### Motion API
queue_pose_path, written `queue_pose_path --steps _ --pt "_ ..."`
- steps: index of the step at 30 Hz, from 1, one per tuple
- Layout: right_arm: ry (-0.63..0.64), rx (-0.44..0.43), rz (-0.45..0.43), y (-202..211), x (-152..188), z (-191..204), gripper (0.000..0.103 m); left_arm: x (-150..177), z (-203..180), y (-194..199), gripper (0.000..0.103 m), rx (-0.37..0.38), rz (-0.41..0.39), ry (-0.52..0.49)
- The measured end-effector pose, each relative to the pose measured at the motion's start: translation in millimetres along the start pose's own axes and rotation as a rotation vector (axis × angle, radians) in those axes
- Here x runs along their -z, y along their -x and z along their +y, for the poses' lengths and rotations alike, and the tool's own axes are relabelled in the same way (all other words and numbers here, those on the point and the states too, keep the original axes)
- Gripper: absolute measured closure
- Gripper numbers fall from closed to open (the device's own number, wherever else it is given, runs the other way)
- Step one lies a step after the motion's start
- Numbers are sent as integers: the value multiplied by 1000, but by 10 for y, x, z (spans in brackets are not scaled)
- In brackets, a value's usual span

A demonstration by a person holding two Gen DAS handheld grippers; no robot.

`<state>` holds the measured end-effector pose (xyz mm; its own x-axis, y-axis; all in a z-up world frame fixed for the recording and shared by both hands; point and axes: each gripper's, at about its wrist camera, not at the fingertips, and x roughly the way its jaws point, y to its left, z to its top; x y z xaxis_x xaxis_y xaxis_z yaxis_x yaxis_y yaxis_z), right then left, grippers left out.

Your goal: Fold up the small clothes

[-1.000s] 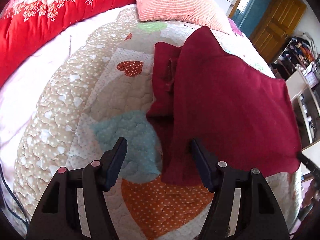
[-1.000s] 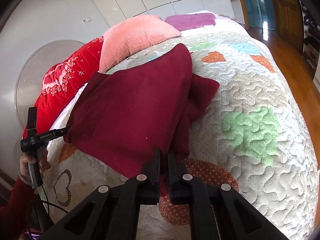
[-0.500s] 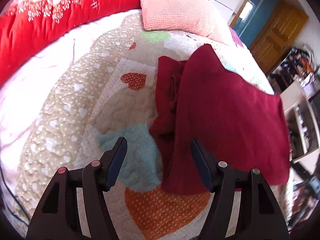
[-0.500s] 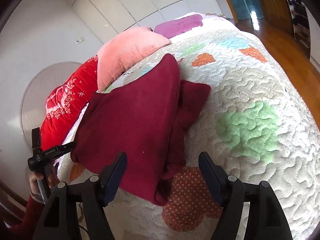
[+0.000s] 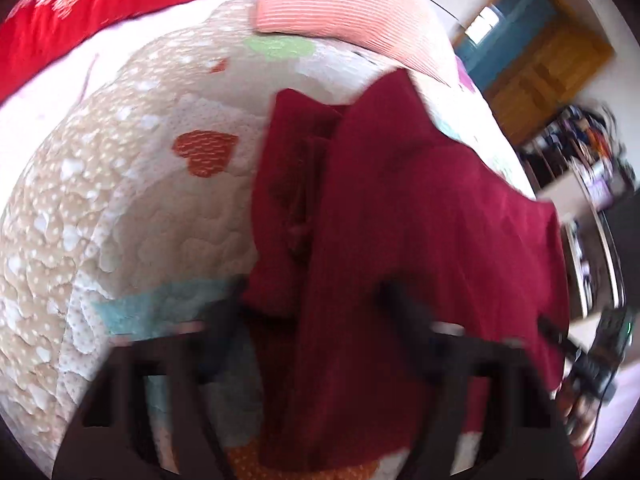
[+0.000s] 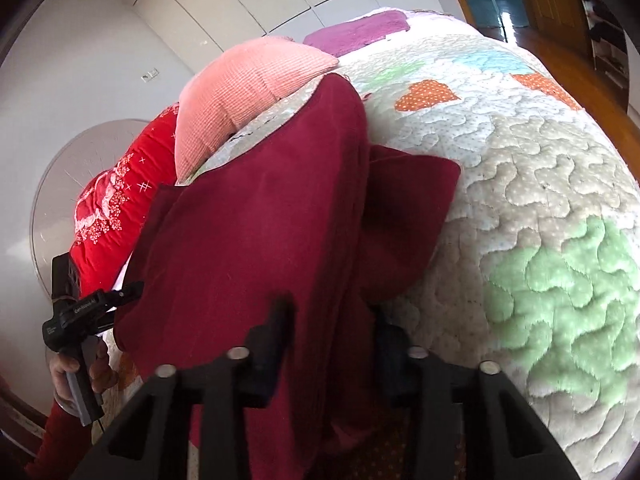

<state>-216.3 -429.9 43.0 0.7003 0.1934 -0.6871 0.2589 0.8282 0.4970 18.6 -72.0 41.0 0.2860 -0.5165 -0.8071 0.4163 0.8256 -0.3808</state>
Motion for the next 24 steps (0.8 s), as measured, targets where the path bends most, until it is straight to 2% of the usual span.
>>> queue_pose_path --steps 3,7,11,13,14,16,17,18,19,21,22,24 --pt "-3 -68 -29 193 -75 51 85 38 -87 202 80 11 -20 -34" --pt "33 -123 -66 594 -118 195 86 139 -143 523 82 113 0 -2" --pt "45 -146 -59 991 -15 172 86 443 -249 819 82 115 12 -17" --pt "87 -91 -18 1074 140 124 86 660 -286 831 82 85 33 -23" --pt "105 -49 -2 1070 208 105 85 794 -313 793 82 43 51 -36" --pt "96 89 35 1007 347 2 84 980 -376 683 82 -53 60 -62" --pt "96 144 51 993 393 -53 78 1066 -391 637 82 -103 55 -73" --pt "114 201 51 1003 427 -68 59 1108 -395 625 82 -115 46 -72" --pt "141 267 24 1078 445 -49 52 1136 -400 633 81 -123 33 -68" --pt "164 339 -35 1241 429 29 49 1160 -424 665 76 -154 14 -64" --pt "185 359 -66 1339 404 106 49 1169 -437 674 75 -165 11 -62" --pt "238 344 -92 1444 355 285 49 1202 -475 687 75 -188 1 -73"
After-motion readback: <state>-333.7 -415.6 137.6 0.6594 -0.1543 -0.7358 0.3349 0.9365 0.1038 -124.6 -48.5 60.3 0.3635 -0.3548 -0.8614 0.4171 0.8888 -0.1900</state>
